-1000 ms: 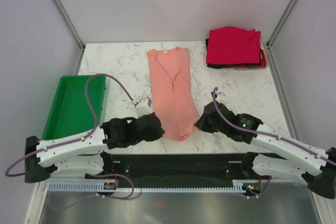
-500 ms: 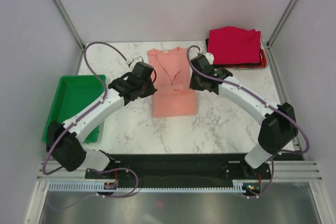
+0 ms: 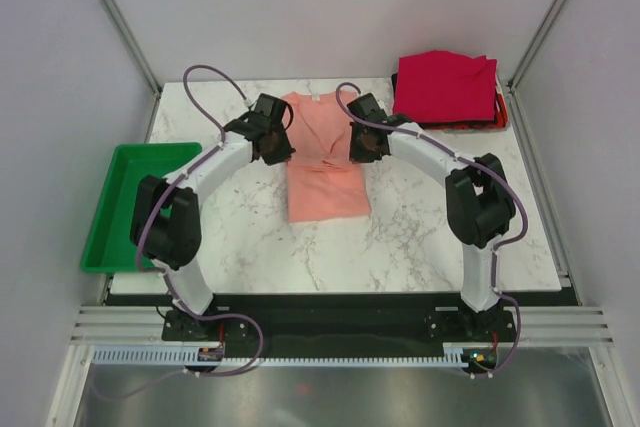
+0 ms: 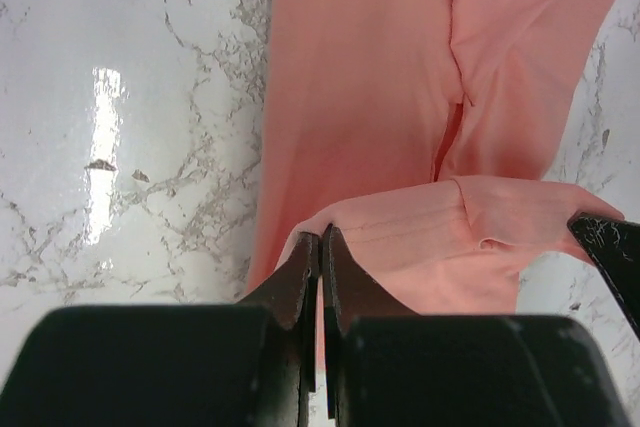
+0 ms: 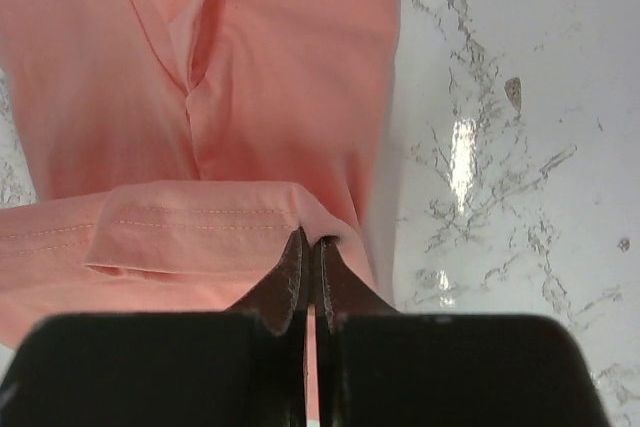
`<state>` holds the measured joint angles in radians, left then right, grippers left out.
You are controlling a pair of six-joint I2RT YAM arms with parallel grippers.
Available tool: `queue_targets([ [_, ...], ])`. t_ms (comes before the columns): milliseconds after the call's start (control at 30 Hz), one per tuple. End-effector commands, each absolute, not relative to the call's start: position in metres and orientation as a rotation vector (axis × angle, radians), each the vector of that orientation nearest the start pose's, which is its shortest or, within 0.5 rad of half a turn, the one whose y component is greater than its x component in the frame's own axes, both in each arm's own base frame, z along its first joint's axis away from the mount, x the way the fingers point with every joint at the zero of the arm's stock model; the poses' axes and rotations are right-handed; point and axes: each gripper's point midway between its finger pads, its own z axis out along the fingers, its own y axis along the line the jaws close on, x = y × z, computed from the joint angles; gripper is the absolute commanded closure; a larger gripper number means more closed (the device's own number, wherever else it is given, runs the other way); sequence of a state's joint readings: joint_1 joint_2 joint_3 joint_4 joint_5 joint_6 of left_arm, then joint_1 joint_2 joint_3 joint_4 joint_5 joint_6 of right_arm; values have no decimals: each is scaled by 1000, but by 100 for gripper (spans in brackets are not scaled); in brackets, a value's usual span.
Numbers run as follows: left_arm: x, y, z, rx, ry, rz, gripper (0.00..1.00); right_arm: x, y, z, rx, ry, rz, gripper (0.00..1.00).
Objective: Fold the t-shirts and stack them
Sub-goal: Fold the tshirt
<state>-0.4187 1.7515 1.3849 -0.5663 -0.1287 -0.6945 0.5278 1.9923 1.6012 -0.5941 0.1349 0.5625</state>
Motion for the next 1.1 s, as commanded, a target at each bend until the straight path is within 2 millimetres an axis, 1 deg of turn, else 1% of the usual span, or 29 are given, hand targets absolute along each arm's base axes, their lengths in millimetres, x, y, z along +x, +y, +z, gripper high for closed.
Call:
queue_targets([
  [0, 430, -186, 126, -334, 2444, -328, 98, 444, 250, 93, 74, 2524, 298, 100],
  [67, 435, -187, 112, -333, 2472, -323, 98, 449, 250, 89, 74, 2528, 304, 100],
  [133, 441, -188, 107, -336, 2478, -342, 98, 452, 250, 79, 77, 2546, 297, 100],
  [200, 445, -187, 92, -340, 2506, -334, 98, 454, 251, 69, 79, 2561, 292, 100],
  [233, 450, -188, 93, -338, 2503, -348, 95, 456, 252, 69, 82, 2561, 296, 100],
  [267, 451, -189, 85, -339, 2520, -347, 93, 458, 252, 67, 81, 2563, 296, 100],
  [300, 457, -187, 85, -347, 2516, -348, 90, 462, 253, 62, 88, 2568, 297, 97],
  [333, 460, -189, 84, -345, 2521, -365, 80, 464, 254, 62, 89, 2567, 306, 91],
  [367, 462, -188, 78, -355, 2533, -372, 71, 467, 255, 56, 88, 2580, 320, 77],
  [400, 472, -183, 85, -365, 2512, -387, 55, 478, 257, 68, 89, 2552, 339, 37],
  [433, 476, -188, 92, -349, 2506, -441, 28, 484, 257, 74, 91, 2538, 344, 23],
  [467, 482, -186, 98, -344, 2490, -453, 20, 494, 254, 81, 98, 2520, 350, 14],
  [500, 497, -180, 118, -348, 2448, -479, 15, 509, 255, 104, 109, 2479, 359, 7],
  [533, 503, -183, 131, -333, 2438, -534, 7, 516, 252, 117, 113, 2460, 356, 6],
  [567, 508, -181, 143, -336, 2433, -543, 5, 519, 245, 124, 128, 2471, 343, 5],
  [600, 516, -176, 170, -332, 2409, -537, 4, 530, 244, 154, 135, 2407, 364, 5],
  [667, 516, -171, 194, -321, 2379, -514, 3, 529, 237, 175, 147, 2373, 363, 5],
  [700, 511, -169, 199, -321, 2376, -515, 3, 519, 231, 186, 153, 2365, 352, 4],
  [733, 502, -170, 213, -315, 2357, -536, 3, 511, 229, 188, 152, 2369, 355, 5],
  [767, 494, -169, 216, -315, 2358, -546, 3, 502, 227, 211, 160, 2321, 396, 4],
  [800, 479, -170, 199, -323, 2409, -542, 3, 482, 221, 179, 163, 2398, 374, 5],
  [833, 467, -171, 211, -312, 2389, -564, 5, 469, 221, 174, 157, 2412, 409, 5],
  [867, 459, -172, 207, -312, 2398, -570, 5, 461, 221, 196, 167, 2343, 472, 5],
  [900, 436, -174, 179, -325, 2472, -563, 6, 437, 213, 157, 180, 2428, 447, 6],
  [933, 430, -180, 180, -309, 2443, -604, 7, 423, 217, 151, 168, 2448, 507, 7],
  [967, 417, -182, 191, -293, 2407, -638, 8, 415, 217, 162, 164, 2410, 548, 8],
  [1000, 390, -185, 161, -299, 2474, -654, 9, 393, 213, 135, 170, 2476, 552, 12],
  [1033, 380, -187, 156, -294, 2464, -676, 9, 384, 213, 130, 166, 2485, 582, 13],
  [1067, 372, -192, 171, -266, 2396, -720, 9, 375, 218, 138, 138, 2457, 656, 14],
])
